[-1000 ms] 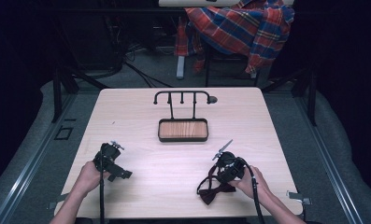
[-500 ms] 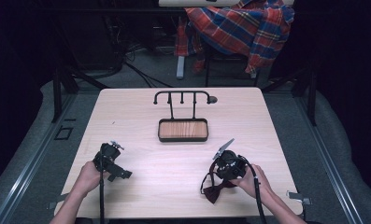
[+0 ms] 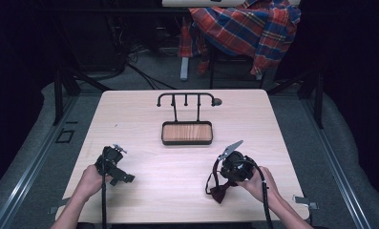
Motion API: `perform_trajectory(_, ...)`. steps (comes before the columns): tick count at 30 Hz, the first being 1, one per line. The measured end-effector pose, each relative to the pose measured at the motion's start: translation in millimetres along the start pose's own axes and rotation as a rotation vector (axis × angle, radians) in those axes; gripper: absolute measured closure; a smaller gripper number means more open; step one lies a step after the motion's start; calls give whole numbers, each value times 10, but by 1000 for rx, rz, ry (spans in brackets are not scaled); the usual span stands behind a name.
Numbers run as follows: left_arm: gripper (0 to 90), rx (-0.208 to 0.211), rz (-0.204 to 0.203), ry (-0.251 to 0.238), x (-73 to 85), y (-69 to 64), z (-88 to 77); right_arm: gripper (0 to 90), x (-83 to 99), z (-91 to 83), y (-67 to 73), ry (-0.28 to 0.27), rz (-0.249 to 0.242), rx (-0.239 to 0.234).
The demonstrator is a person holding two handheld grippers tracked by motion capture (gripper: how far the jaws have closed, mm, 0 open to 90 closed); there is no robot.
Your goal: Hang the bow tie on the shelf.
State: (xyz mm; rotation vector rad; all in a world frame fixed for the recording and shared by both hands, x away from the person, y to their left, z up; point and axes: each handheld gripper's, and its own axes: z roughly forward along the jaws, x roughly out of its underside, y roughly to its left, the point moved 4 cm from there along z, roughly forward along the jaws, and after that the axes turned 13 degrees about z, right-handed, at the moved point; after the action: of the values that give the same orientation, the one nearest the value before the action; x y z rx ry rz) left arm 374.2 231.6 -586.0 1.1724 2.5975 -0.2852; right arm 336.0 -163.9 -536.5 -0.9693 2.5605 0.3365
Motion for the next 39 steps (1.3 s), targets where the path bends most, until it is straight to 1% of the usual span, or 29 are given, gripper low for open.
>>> perform_trajectory(3, 1, -1, 1, 3, 0, 1, 1, 887, -8, -23, 3, -13, -1, 3)
perform_trajectory(4, 1, -2, 8, 4, 0, 5, 1, 887, -12, -32, 2, -26, -3, 4)
perform_trajectory(5, 1, -3, 10, 6, 1, 6, 1, 888, -15, -52, -3, -29, -11, 10)
perform_trajectory(6, 1, -3, 2, 0, 0, 0, 5, 888, -13, -62, 1, -29, -10, 12)
perform_trajectory(9, 1, -2, 12, 8, 4, 4, -2, 888, -18, -81, 4, -38, -17, 16)
perform_trajectory(10, 1, -4, 18, 8, 4, 8, -4, 888, -23, -91, 1, -37, -23, 25)
perform_trajectory(11, 1, -5, 18, 7, 3, 7, -3, 888, -26, -91, 5, -43, -22, 22)
perform_trajectory(12, 1, -4, 12, 7, 3, 3, -1, 888, -39, -115, 2, -45, -31, 33)
perform_trajectory(13, 1, -4, 13, 9, 4, 4, -1, 888, -39, -115, 2, -45, -31, 33)
perform_trajectory(14, 1, -8, 18, 10, 3, 7, 1, 888, -47, -126, 0, -53, -30, 35)
perform_trajectory(15, 1, -7, 18, 10, 4, 7, 1, 888, -68, -153, -11, -74, -23, 35)
perform_trajectory(19, 1, -10, 17, 11, 5, 8, 7, 888, -109, -203, -60, -81, -29, 52)
perform_trajectory(22, 1, -9, 17, 11, 6, 8, 7, 888, -123, -212, -70, -82, -29, 52)
perform_trajectory(23, 1, -9, 17, 11, 7, 8, 6, 888, -137, -215, -74, -96, -27, 56)
perform_trajectory(24, 1, -9, 17, 11, 7, 7, 6, 888, -145, -229, -85, -87, -40, 68)
perform_trajectory(27, 1, -10, 18, 11, 6, 6, 6, 888, -187, -234, -109, -101, -38, 68)
perform_trajectory(29, 1, -10, 18, 11, 7, 7, 5, 888, -214, -252, -123, -97, -44, 76)
perform_trajectory(33, 1, -13, 10, 13, 14, 12, 6, 888, -251, -272, -127, -108, -48, 80)
perform_trajectory(34, 1, -13, 10, 13, 14, 12, 6, 888, -265, -285, -125, -109, -52, 83)
perform_trajectory(35, 1, -13, 10, 13, 13, 12, 6, 888, -285, -295, -116, -122, -51, 86)
perform_trajectory(37, 1, -13, 15, 14, 11, 13, 5, 888, -309, -316, -111, -121, -59, 93)
perform_trajectory(39, 1, -13, 15, 14, 11, 12, 4, 889, -323, -315, -106, -130, -59, 90)
